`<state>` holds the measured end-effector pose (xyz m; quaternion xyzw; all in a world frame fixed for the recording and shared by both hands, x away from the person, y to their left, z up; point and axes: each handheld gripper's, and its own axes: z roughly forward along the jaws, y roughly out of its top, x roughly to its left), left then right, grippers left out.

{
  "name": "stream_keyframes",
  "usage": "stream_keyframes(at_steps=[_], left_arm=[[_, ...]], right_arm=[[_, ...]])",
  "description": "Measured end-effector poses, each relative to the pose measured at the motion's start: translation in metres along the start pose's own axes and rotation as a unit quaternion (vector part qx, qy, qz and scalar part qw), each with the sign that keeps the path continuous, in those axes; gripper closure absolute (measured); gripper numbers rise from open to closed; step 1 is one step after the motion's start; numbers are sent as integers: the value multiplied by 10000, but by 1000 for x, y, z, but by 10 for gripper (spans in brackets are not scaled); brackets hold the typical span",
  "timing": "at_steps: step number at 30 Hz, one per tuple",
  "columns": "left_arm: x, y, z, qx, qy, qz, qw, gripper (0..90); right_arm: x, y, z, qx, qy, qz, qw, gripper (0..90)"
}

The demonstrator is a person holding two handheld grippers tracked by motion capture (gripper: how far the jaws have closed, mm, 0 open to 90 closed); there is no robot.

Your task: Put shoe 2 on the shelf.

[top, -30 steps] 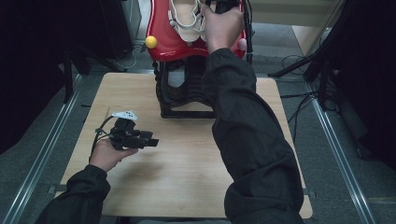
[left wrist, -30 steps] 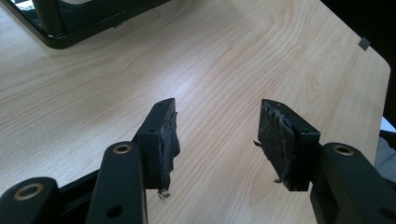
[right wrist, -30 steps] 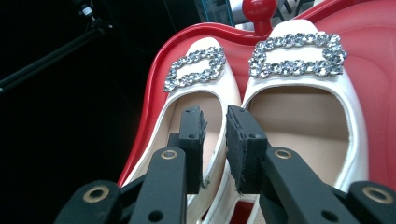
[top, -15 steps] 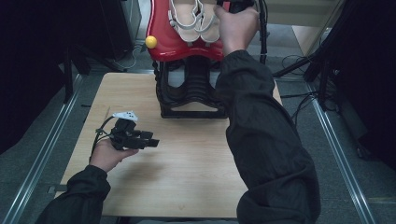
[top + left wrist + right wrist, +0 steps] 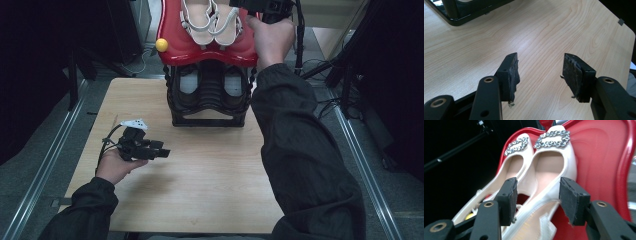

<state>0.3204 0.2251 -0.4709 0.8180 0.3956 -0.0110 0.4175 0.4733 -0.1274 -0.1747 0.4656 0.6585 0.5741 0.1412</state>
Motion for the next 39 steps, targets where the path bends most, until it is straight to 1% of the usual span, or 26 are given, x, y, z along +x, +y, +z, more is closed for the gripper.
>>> stream_keyframes(at_steps=[2,4,7,9,12,18,20,22,24,29,30,33,36,39], left_arm=[[-1,0,0,10,7,21,10000,467],[-1,0,0,11,8,26,10000,467],[-1,0,0,14,14,29,10000,467],[-1,0,0,14,10,28,10000,467],[0,0,1,29,-7,16,10000,466],[-1,0,2,42,7,26,10000,467],[-1,0,2,34,8,15,10000,466],[-2,0,2,57,-3,25,10000,466],[-2,0,2,71,-4,39,10000,466],[-2,0,3,71,3,41,10000,466],[-2,0,3,79,5,37,10000,466],[-1,0,3,85,7,39,10000,467],[-2,0,3,92,17,45,9999,467],[-1,0,4,108,4,53,9999,466]], right_arm=[[-2,-1,-3,51,-95,-117,9999,493],[-5,-3,-7,48,-155,-157,9997,504],[-8,-4,-12,70,-165,-133,9998,522],[-11,-6,-15,26,-172,-186,9997,531],[-16,-9,-20,-34,-168,-101,9998,524],[-25,-15,-29,-49,-244,-94,9996,522],[-28,-16,-32,-34,-235,-23,9997,536],[-30,-19,-34,-19,-255,-7,9997,542],[-32,-22,-35,19,-290,-129,9995,547],[-36,-29,-39,85,-425,-268,9987,531],[-38,-30,-40,66,-431,-234,9988,513],[-44,-35,-44,-20,-439,-138,9989,507],[-52,-40,-46,8,-455,-38,9990,507],[-60,-44,-51,-54,-444,81,9990,491]])
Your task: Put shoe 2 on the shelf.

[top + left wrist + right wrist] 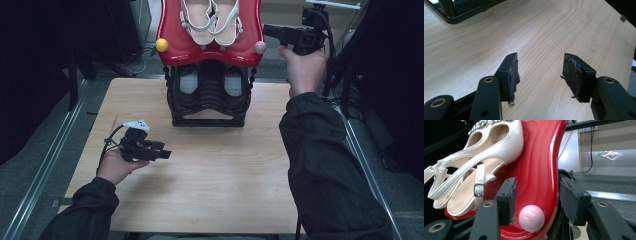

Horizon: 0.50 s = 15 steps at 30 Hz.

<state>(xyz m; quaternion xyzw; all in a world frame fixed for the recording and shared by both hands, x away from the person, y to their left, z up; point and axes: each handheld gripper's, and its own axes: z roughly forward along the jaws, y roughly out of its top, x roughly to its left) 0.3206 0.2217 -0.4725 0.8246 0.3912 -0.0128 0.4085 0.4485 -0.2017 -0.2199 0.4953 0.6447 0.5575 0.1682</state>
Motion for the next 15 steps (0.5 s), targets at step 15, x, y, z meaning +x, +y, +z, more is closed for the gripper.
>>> stream_keyframes(at_steps=[15], left_arm=[[1,0,0,-8,9,-13,10000,464]], right_arm=[[-34,-32,-12,-53,-87,159,9998,414]])
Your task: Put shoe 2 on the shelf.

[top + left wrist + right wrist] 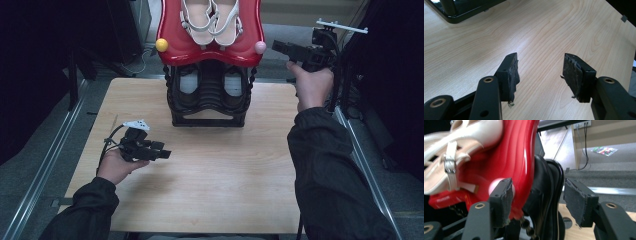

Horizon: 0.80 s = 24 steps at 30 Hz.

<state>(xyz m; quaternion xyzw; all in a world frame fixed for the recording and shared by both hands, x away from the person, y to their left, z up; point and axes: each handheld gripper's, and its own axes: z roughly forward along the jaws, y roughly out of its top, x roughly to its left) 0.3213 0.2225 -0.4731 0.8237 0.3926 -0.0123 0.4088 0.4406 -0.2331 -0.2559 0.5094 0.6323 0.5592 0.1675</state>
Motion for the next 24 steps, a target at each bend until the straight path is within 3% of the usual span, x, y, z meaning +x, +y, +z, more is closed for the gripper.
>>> stream_keyframes(at_steps=[8,13,20,24], left_arm=[[0,-1,-1,-48,19,-21,10000,462],[0,-1,-1,-24,13,-25,10000,458],[0,-2,0,-4,11,-17,10000,457],[-1,-2,0,-26,13,-34,10000,455]], right_arm=[[-12,-28,-3,217,37,1,9998,402],[-15,-47,-4,353,195,104,9991,384],[-12,-70,-7,407,284,10,9988,383],[-9,-82,-10,445,474,93,9978,378]])
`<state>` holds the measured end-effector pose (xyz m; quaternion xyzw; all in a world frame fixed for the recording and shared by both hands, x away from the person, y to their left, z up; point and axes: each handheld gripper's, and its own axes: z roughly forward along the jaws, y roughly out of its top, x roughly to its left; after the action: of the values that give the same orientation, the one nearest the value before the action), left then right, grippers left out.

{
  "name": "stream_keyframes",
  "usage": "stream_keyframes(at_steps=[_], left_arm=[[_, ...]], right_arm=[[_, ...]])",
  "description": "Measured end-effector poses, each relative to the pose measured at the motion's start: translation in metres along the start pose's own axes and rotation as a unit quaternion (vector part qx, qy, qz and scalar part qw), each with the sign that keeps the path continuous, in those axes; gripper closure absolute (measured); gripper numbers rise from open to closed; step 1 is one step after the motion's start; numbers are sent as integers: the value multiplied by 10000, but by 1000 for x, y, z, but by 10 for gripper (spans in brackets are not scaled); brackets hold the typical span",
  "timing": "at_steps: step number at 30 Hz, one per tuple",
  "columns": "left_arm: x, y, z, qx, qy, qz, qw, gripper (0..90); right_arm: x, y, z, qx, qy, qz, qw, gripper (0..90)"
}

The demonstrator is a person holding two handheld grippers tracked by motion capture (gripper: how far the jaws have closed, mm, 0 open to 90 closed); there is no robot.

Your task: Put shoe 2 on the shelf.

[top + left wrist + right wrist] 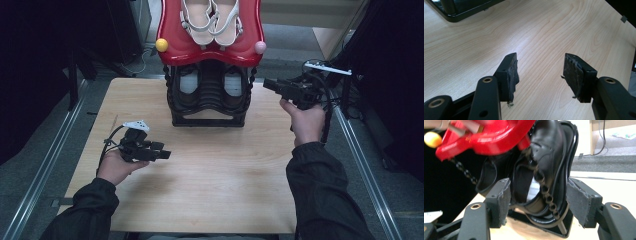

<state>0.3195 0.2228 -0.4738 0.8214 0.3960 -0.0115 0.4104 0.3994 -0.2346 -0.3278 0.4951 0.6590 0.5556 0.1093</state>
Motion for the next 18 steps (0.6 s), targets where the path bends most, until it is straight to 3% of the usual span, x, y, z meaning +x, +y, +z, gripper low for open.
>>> stream_keyframes(at_steps=[1,9,13,18], left_arm=[[0,0,0,2,13,-3,10000,455],[1,-1,0,8,29,-7,10000,453],[1,-1,0,23,20,-1,10000,453],[0,-1,1,52,32,14,10000,453]], right_arm=[[1,-4,0,22,4,-100,9999,378],[7,-31,1,203,115,-210,9995,381],[7,-46,4,289,244,-135,9992,386],[8,-65,8,391,206,-256,9987,391]])
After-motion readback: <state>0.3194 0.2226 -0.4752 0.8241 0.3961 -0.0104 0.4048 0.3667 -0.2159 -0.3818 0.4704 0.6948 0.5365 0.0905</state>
